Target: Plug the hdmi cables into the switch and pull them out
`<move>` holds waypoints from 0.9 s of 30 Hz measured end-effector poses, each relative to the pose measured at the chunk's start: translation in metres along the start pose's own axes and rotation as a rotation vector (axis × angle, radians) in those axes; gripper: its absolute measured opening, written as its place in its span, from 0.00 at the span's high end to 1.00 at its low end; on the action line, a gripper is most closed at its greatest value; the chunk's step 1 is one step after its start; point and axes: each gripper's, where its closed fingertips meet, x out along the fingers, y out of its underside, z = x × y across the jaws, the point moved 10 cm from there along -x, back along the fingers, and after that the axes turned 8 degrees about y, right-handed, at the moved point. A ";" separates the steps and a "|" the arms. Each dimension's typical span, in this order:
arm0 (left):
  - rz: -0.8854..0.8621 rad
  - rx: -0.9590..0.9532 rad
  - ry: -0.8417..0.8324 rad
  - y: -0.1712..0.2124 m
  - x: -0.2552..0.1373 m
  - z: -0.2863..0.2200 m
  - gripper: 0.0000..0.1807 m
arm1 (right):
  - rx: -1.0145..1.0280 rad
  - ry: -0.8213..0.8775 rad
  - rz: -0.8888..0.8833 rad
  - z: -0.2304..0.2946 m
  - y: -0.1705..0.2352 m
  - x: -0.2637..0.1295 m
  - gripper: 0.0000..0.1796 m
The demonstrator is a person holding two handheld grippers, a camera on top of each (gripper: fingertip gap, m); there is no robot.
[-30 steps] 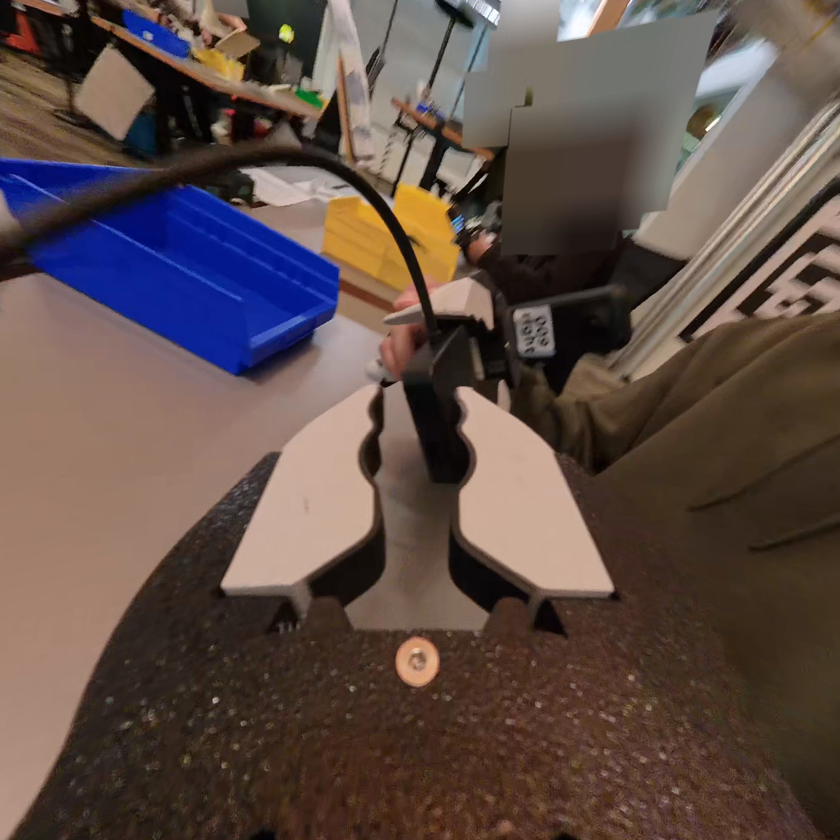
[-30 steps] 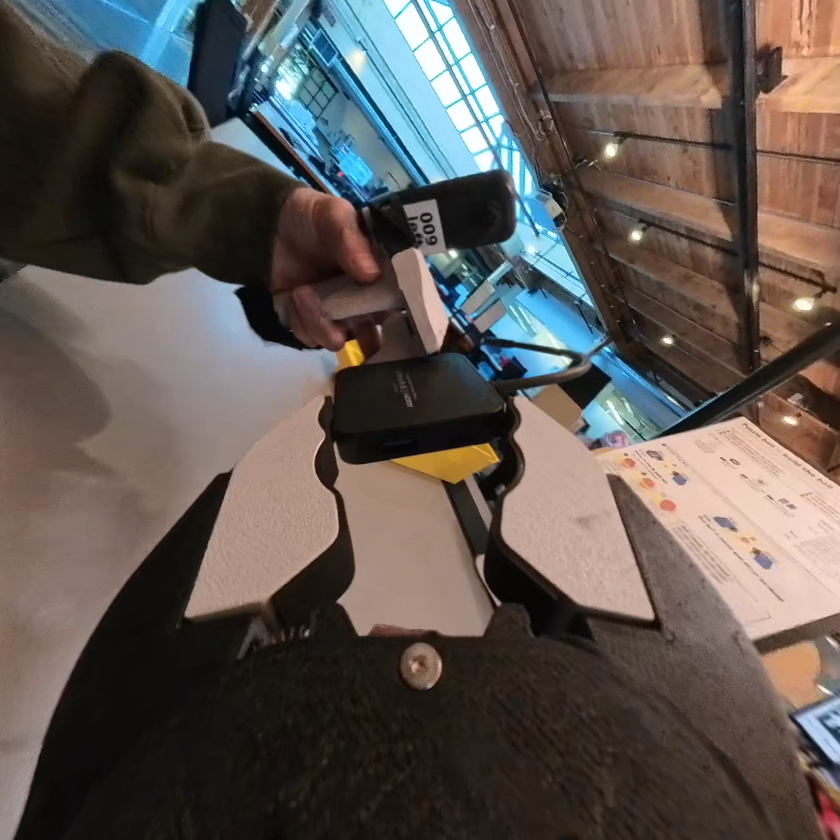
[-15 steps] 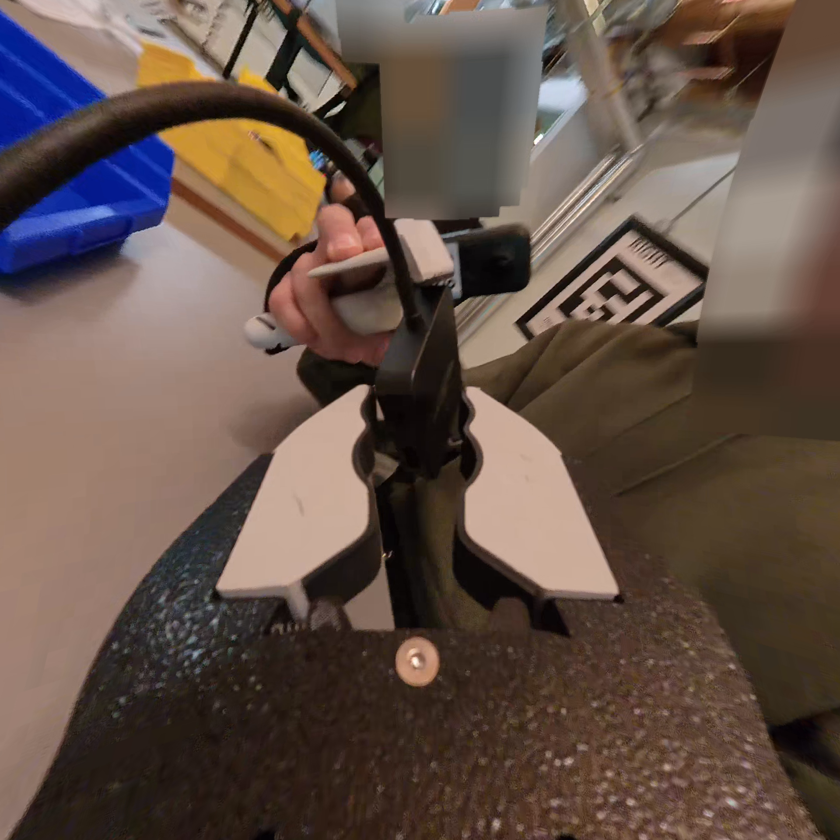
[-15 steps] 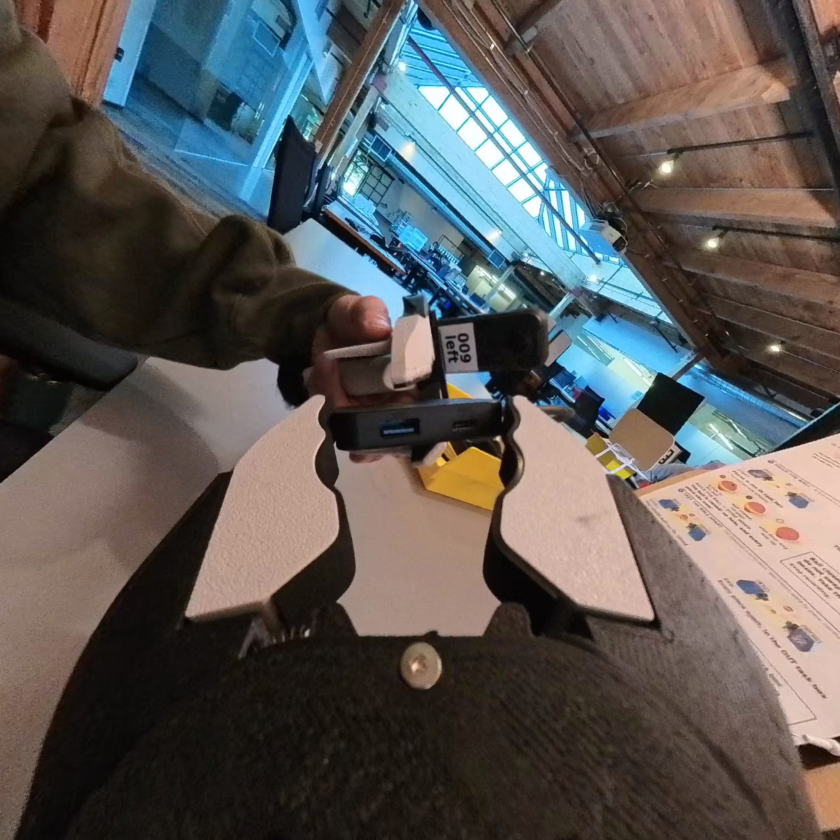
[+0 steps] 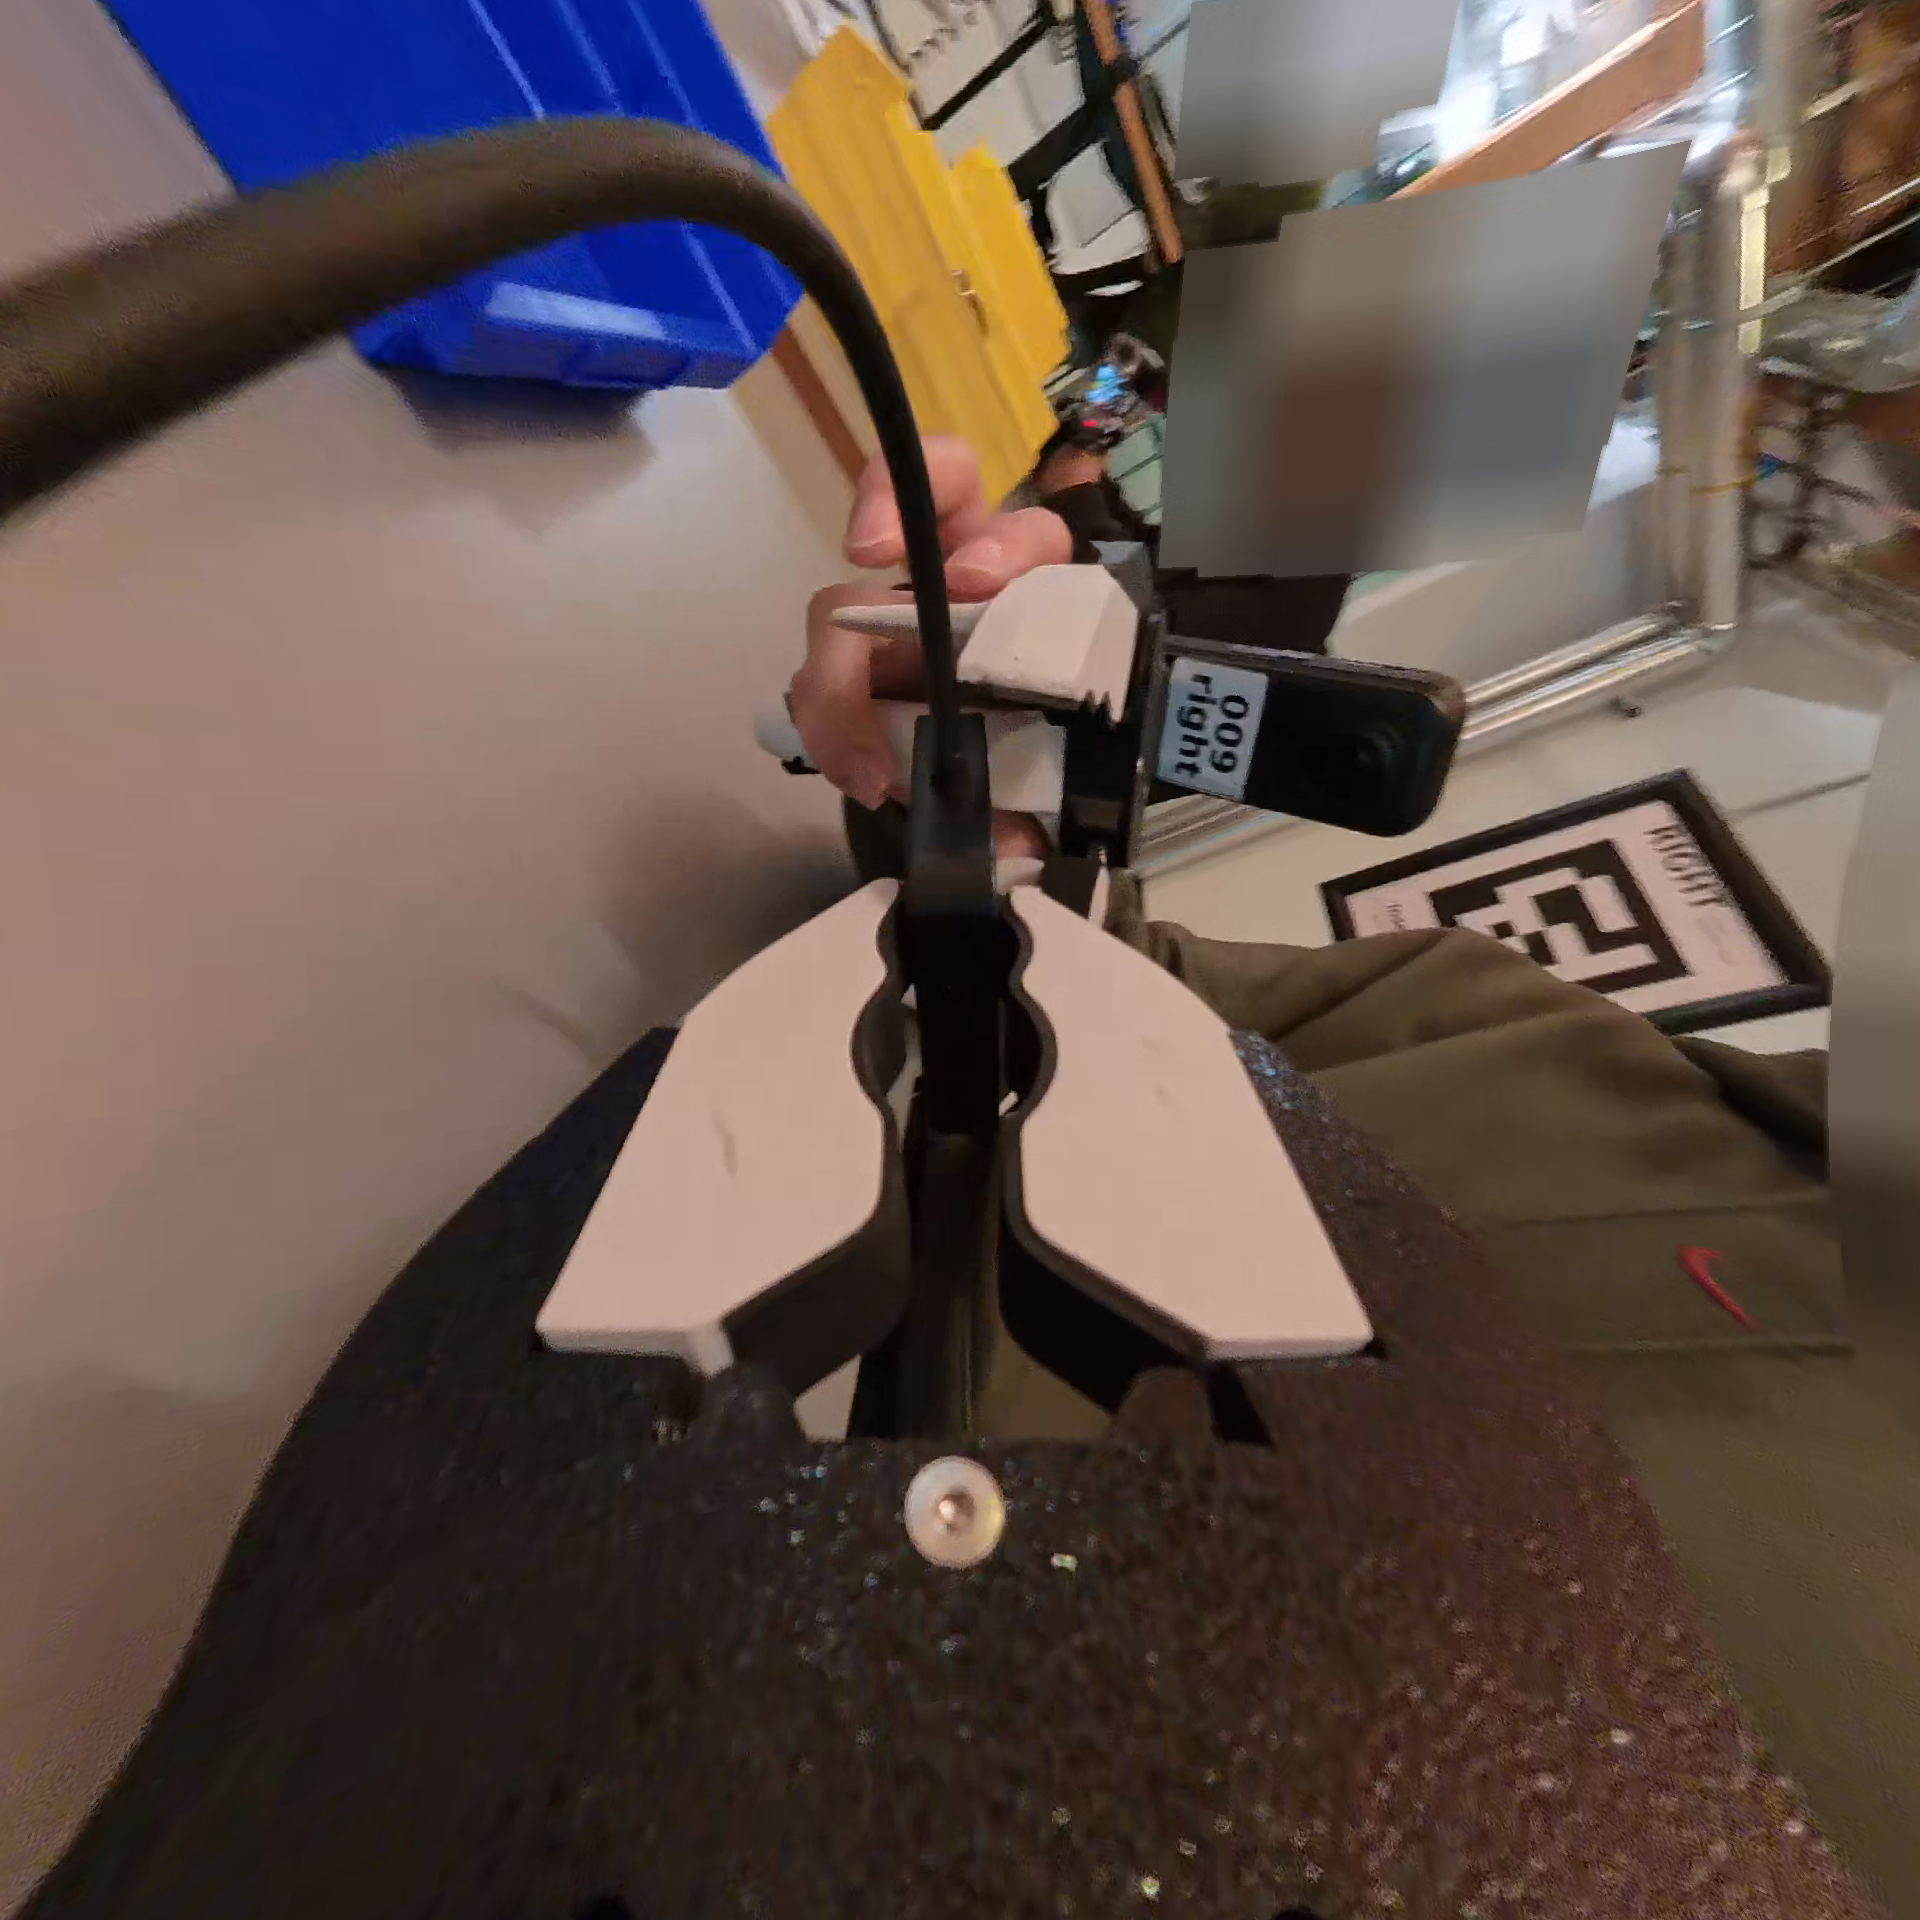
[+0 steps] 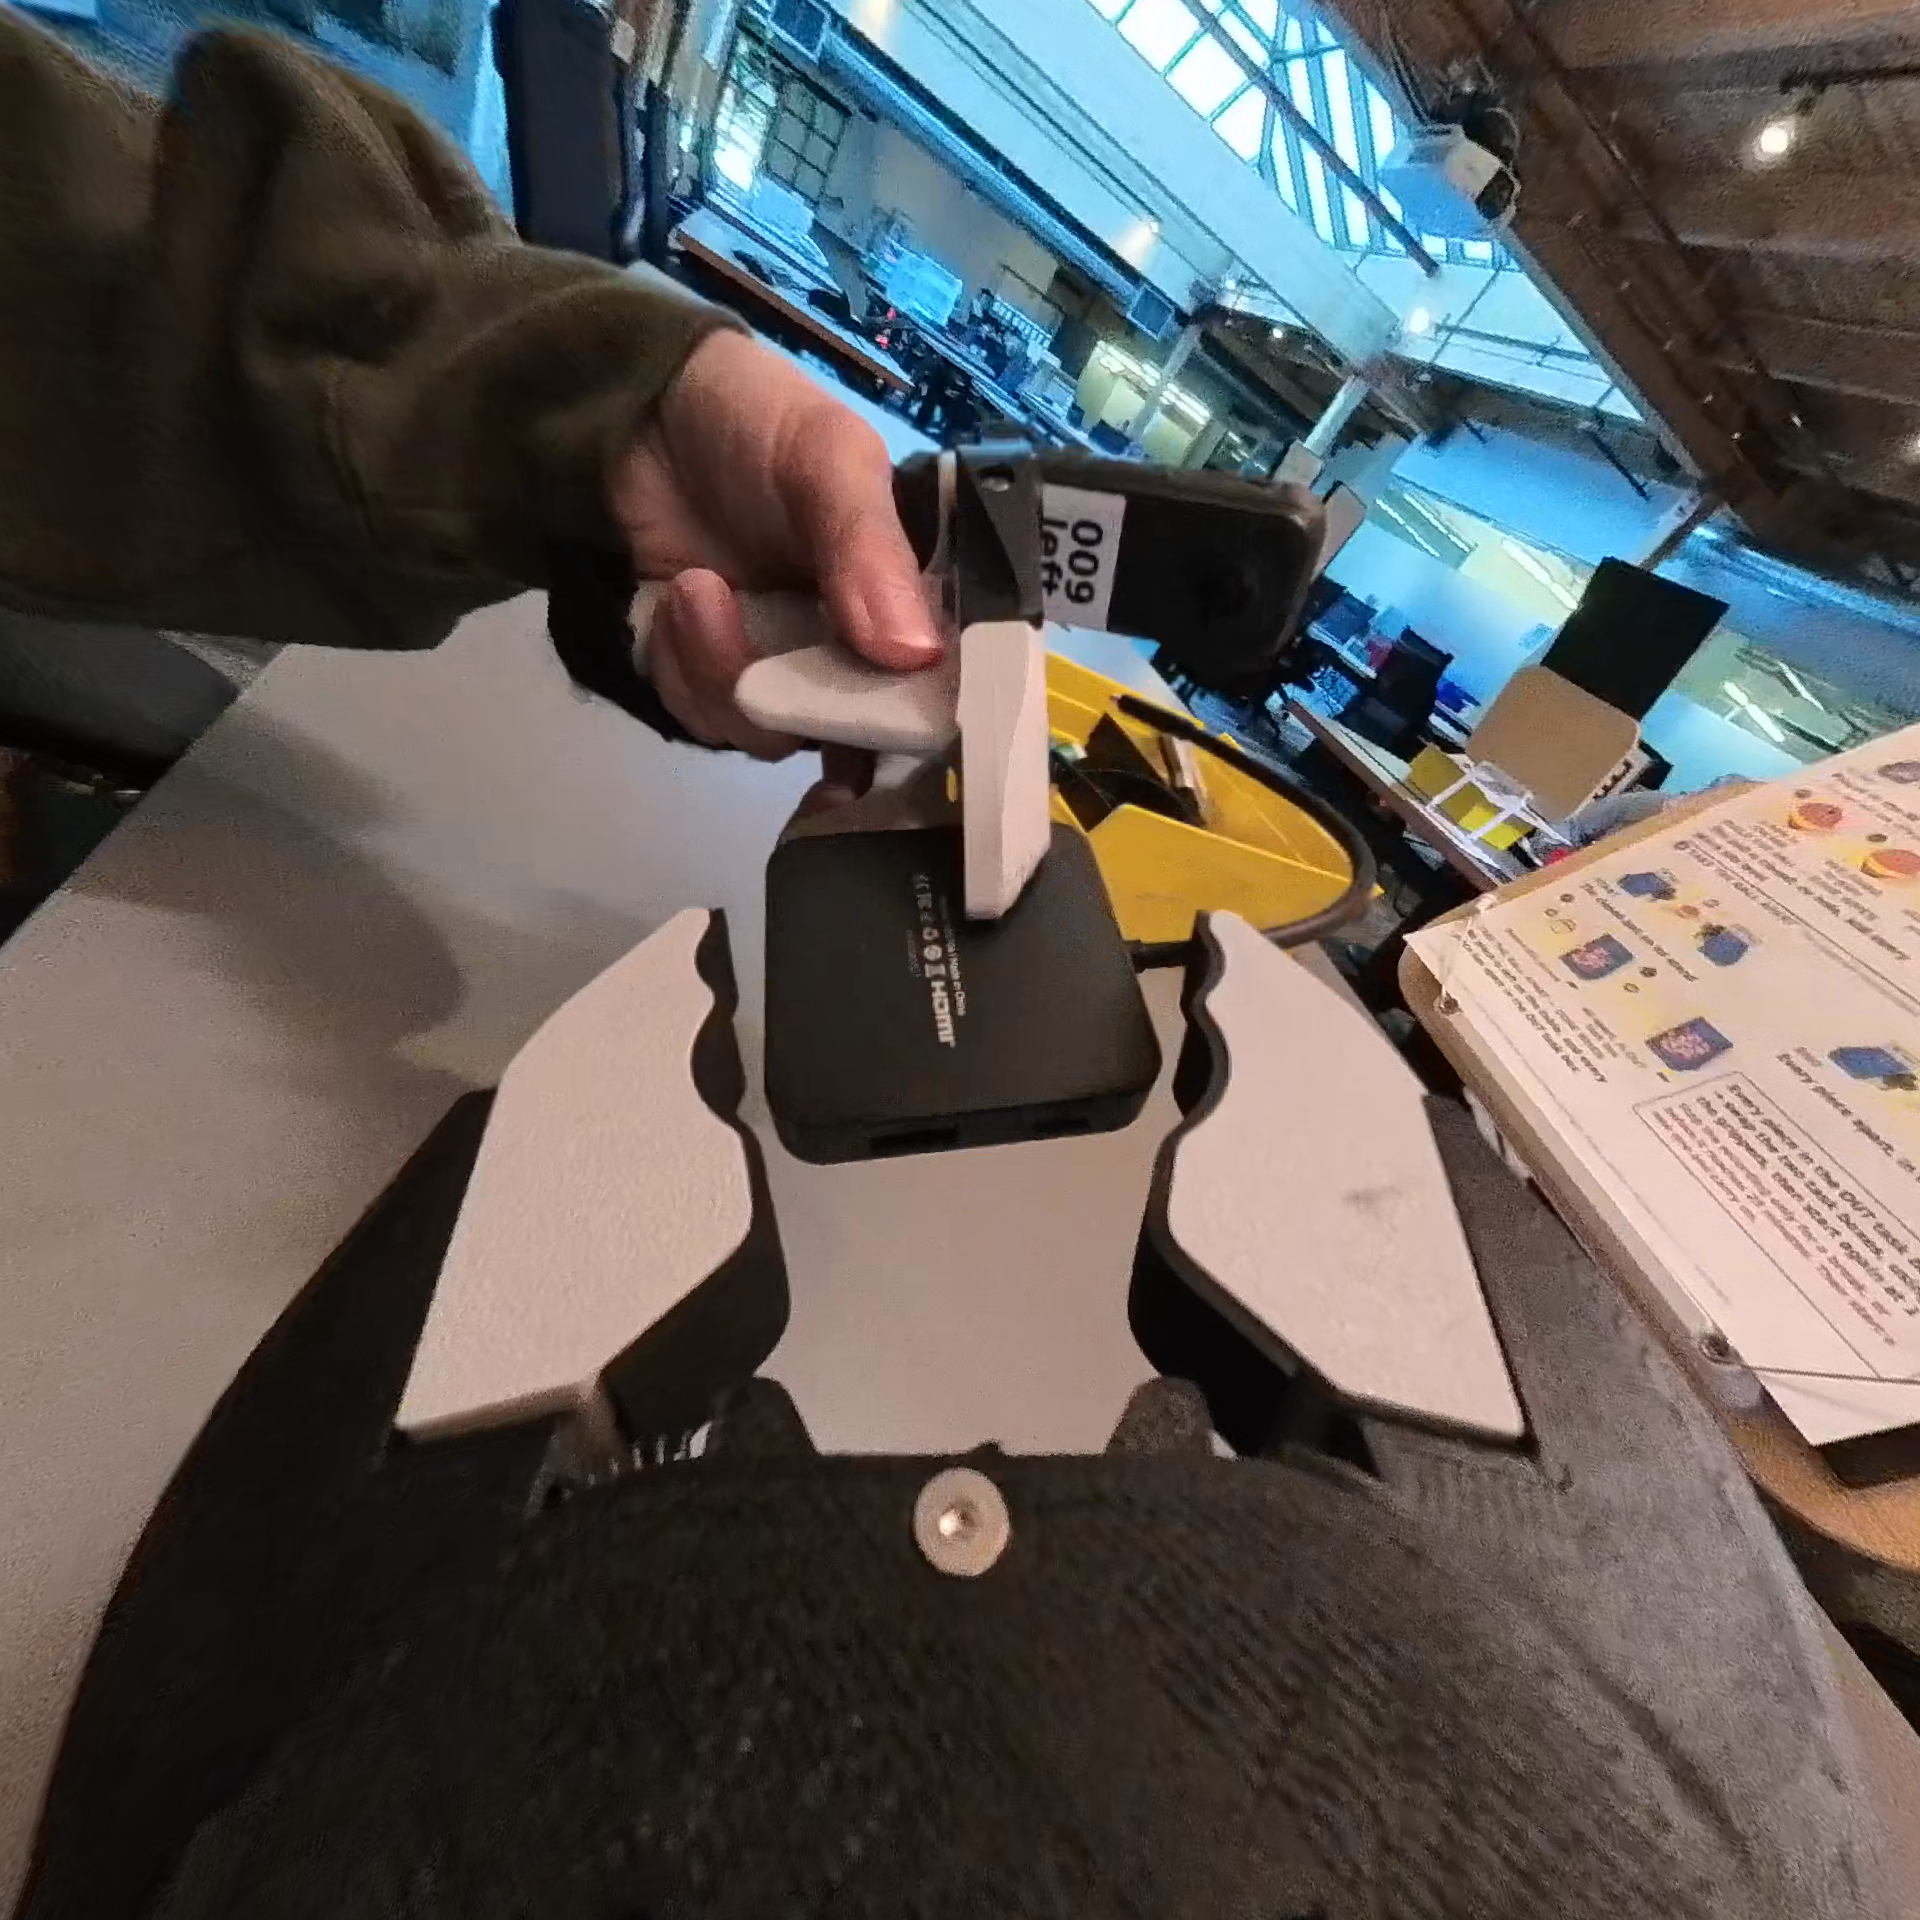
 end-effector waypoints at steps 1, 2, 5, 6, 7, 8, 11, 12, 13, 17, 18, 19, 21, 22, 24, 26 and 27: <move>0.014 0.011 -0.045 -0.002 -0.001 -0.001 0.93 | 0.005 0.018 0.012 -0.001 0.002 0.001 0.57; 0.018 0.021 -0.087 -0.004 -0.002 -0.001 0.93 | 0.016 0.034 0.035 -0.002 0.003 0.002 0.55; 0.011 0.033 -0.173 -0.009 -0.007 -0.005 0.93 | 0.021 0.121 0.101 -0.010 0.009 0.002 0.51; 0.008 0.039 -0.193 -0.011 -0.009 -0.006 0.93 | 0.024 0.108 0.112 -0.010 0.011 0.001 0.50; 0.016 0.040 -0.195 -0.013 -0.009 -0.007 0.93 | 0.036 0.099 0.125 -0.010 0.012 0.002 0.49; 0.027 0.038 -0.197 -0.014 -0.009 -0.008 0.93 | 0.044 0.096 0.130 -0.009 0.013 0.003 0.49; 0.067 0.038 -0.203 -0.016 -0.004 -0.009 0.93 | 0.054 0.073 0.144 -0.004 0.014 0.008 0.52; 0.078 0.038 -0.206 -0.016 -0.002 -0.009 0.93 | 0.054 0.081 0.154 -0.003 0.015 0.010 0.53; 0.091 0.041 -0.216 -0.016 0.000 -0.009 0.93 | 0.058 0.090 0.151 -0.003 0.016 0.011 0.55; 0.111 0.039 -0.242 -0.017 0.002 -0.007 0.93 | 0.097 0.079 0.147 0.001 0.018 0.015 0.57; 0.109 0.029 -0.234 -0.017 0.002 -0.007 0.93 | 0.117 0.073 0.136 0.001 0.019 0.015 0.57; 0.104 0.021 -0.224 -0.017 0.002 -0.006 0.93 | 0.131 0.070 0.121 0.001 0.020 0.015 0.57; 0.098 0.009 -0.211 -0.017 0.001 -0.004 0.92 | 0.163 0.064 0.101 0.001 0.022 0.015 0.58; 0.094 0.010 -0.208 -0.017 0.001 -0.003 0.92 | 0.182 0.055 0.100 0.001 0.024 0.016 0.58; 0.084 0.032 -0.205 -0.016 0.000 0.000 0.91 | 0.232 0.031 0.082 0.000 0.026 0.016 0.58; 0.074 0.048 -0.214 -0.015 0.000 0.002 0.90 | 0.268 0.024 0.075 0.000 0.030 0.016 0.58; 0.063 0.045 -0.207 -0.015 0.000 0.002 0.91 | 0.262 0.039 0.063 0.001 0.031 0.016 0.58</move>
